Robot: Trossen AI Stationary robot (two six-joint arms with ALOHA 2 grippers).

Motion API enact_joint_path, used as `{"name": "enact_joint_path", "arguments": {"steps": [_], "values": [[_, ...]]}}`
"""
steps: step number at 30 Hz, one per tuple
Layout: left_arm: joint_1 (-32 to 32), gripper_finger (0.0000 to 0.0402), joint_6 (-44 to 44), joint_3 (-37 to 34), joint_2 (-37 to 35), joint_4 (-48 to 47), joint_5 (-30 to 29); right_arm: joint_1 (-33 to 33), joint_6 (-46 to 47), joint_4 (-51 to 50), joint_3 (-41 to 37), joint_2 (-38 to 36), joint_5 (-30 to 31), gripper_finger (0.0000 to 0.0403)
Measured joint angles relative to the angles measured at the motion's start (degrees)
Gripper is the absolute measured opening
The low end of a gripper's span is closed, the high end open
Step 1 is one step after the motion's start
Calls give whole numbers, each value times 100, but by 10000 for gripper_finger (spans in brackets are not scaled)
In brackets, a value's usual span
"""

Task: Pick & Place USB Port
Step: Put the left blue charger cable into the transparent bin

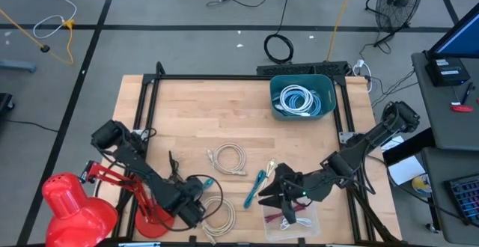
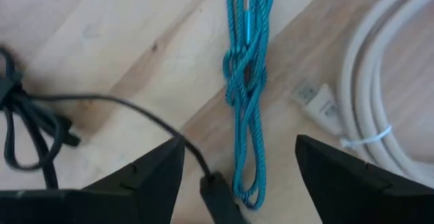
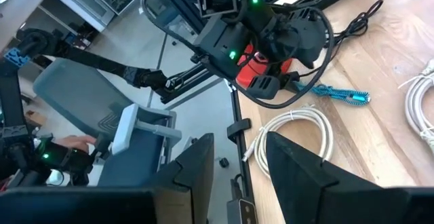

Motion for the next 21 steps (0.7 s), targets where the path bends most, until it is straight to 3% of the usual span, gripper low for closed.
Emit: {"name": "enact_joint_path", "arguments": {"steps": [14, 21], "values": [[182, 208, 470, 0, 0, 37, -32, -13, -17, -1, -2, 0, -3, 125], [182, 198, 503, -4, 33, 280, 118, -13, -7, -2, -2, 0, -3, 125]]}}
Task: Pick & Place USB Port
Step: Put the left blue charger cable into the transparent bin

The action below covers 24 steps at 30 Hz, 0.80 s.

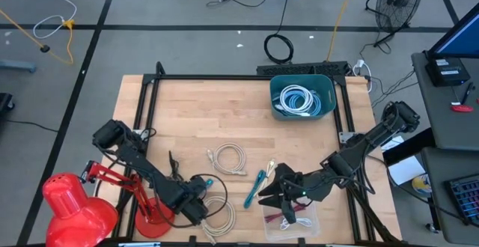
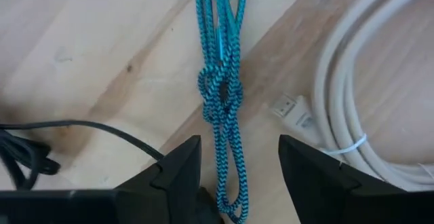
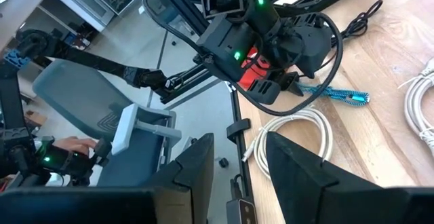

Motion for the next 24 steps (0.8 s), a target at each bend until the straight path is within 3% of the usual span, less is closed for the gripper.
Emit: {"name": "enact_joint_path", "arguments": {"steps": [7, 13, 17, 21, 24], "values": [[-119, 198, 121, 17, 482, 129, 521, 2, 4, -2, -2, 0, -2, 125], [-221, 186, 165, 35, 780, 355, 554, 35, 9, 2, -2, 0, -6, 125], [-191, 123, 142, 26, 736, 390, 550, 48, 9, 26, -2, 0, -7, 125], [-103, 23, 185, 17, 618, 152, 642, 49, 12, 29, -2, 0, -4, 125], [-54, 12, 45, 7, 459, -91, 507, 35, 52, 42, -2, 0, -2, 125]]}}
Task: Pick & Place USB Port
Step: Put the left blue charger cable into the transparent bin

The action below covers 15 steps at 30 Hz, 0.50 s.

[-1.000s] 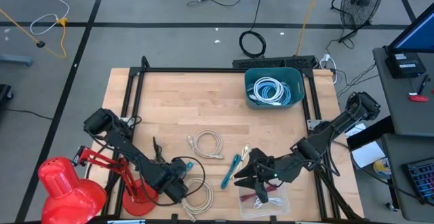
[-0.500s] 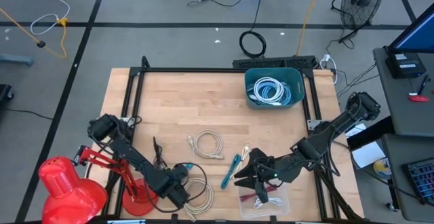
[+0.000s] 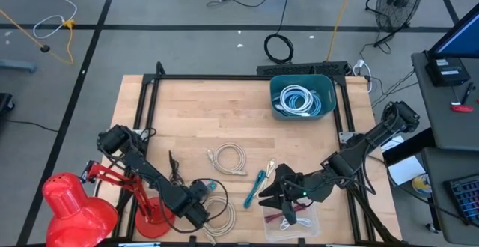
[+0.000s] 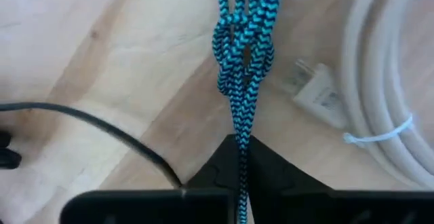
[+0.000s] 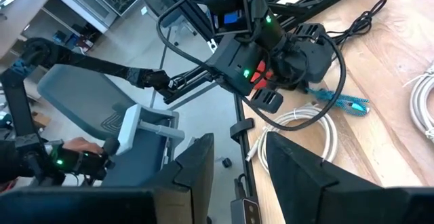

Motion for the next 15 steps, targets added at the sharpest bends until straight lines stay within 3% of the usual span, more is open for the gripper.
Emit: {"name": "enact_joint_path", "arguments": {"steps": [3, 8, 12, 15], "values": [[28, 6, -286, -57, -290, -667, -411, 0, 19, 2, 0, 0, 23, 125], [-39, 5, -958, -23, -1305, -951, -1530, 9, 152, 13, 0, 0, 310, 125], [-244, 4, -1437, 69, -2254, -792, -3174, 13, 161, 332, 0, 0, 483, 125], [-491, 3, -1182, 119, -2821, -193, -4655, 16, 25, 776, 0, 0, 741, 125]]}}
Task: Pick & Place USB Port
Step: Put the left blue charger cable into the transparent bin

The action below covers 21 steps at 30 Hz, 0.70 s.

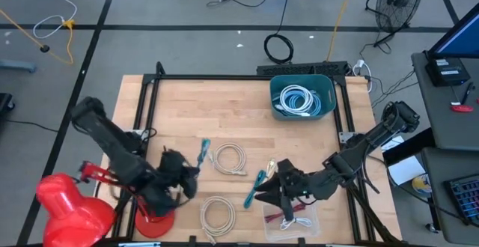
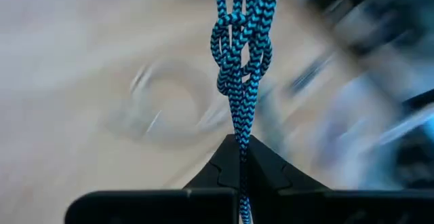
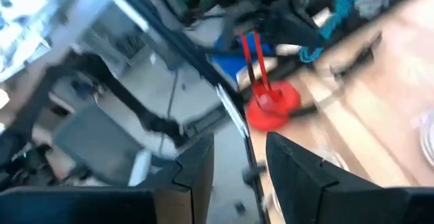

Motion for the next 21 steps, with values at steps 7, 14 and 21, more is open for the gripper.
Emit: {"name": "enact_joint_path", "arguments": {"steps": [7, 14, 21], "values": [[-130, 3, 3430, 18, -468, 3347, -1039, -7, -821, 1347, 0, 0, 803, 125], [128, 3, 5415, 22, -146, 5707, -546, -269, -1491, 2075, 0, 0, 613, 130], [515, 3, 5294, 18, 225, 6045, 208, -459, -1626, 2351, 0, 0, 141, 167]]}}
